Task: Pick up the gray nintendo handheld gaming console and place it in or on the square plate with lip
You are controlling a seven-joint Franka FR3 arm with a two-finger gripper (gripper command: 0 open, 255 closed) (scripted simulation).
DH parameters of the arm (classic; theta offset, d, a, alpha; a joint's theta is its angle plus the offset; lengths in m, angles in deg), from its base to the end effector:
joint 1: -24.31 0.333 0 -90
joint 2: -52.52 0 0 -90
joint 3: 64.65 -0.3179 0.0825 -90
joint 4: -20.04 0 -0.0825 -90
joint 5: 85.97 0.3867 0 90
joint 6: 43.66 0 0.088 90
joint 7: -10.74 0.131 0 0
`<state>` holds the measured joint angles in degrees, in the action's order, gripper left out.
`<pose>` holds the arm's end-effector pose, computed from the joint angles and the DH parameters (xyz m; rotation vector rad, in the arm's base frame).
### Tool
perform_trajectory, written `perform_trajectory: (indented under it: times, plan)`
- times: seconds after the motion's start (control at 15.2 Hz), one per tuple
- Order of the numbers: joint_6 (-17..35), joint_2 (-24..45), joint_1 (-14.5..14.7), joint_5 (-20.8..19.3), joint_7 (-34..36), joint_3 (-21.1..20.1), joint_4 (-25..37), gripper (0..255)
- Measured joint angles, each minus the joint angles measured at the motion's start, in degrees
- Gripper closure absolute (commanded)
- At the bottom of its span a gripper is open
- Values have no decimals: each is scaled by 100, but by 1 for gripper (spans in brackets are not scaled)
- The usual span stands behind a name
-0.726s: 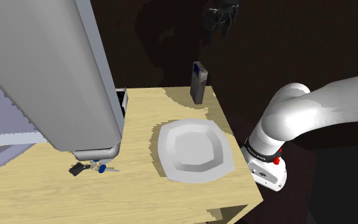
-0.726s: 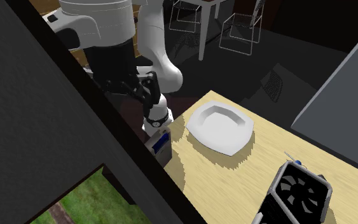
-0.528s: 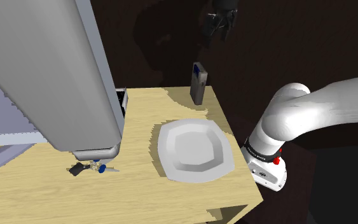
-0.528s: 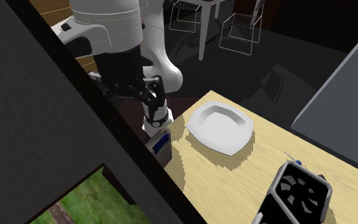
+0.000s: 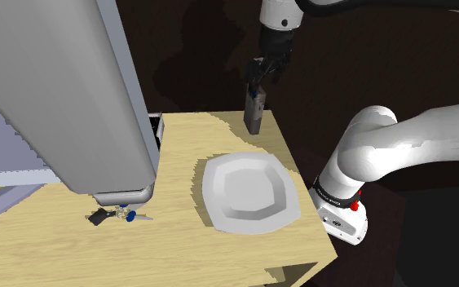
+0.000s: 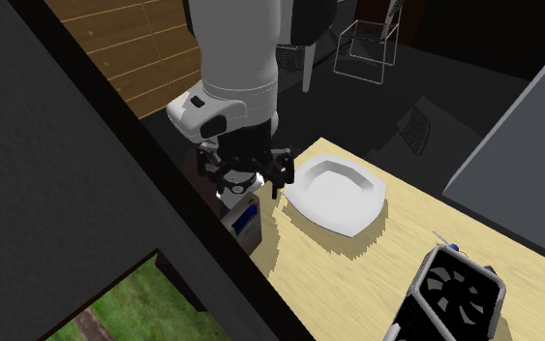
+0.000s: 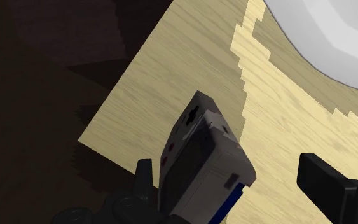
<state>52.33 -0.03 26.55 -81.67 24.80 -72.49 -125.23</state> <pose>0.2784 0.0648 0.5270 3.1107 -0.1959 0.0904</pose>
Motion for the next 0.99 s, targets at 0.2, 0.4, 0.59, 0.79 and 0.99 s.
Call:
perform_trajectory:
  times: [0.2, 0.4, 0.59, 0.79, 0.99]
  plan:
    - [215, -49, 30, 57, 46, -59, -261, 0]
    - [445, -91, 51, 91, 60, -93, -533, 0]
    - [613, -81, 57, 106, 61, -111, -691, 0]
    - [632, -82, 56, 105, 57, -109, -709, 0]
    - [634, -82, 56, 105, 56, -108, -712, 255]
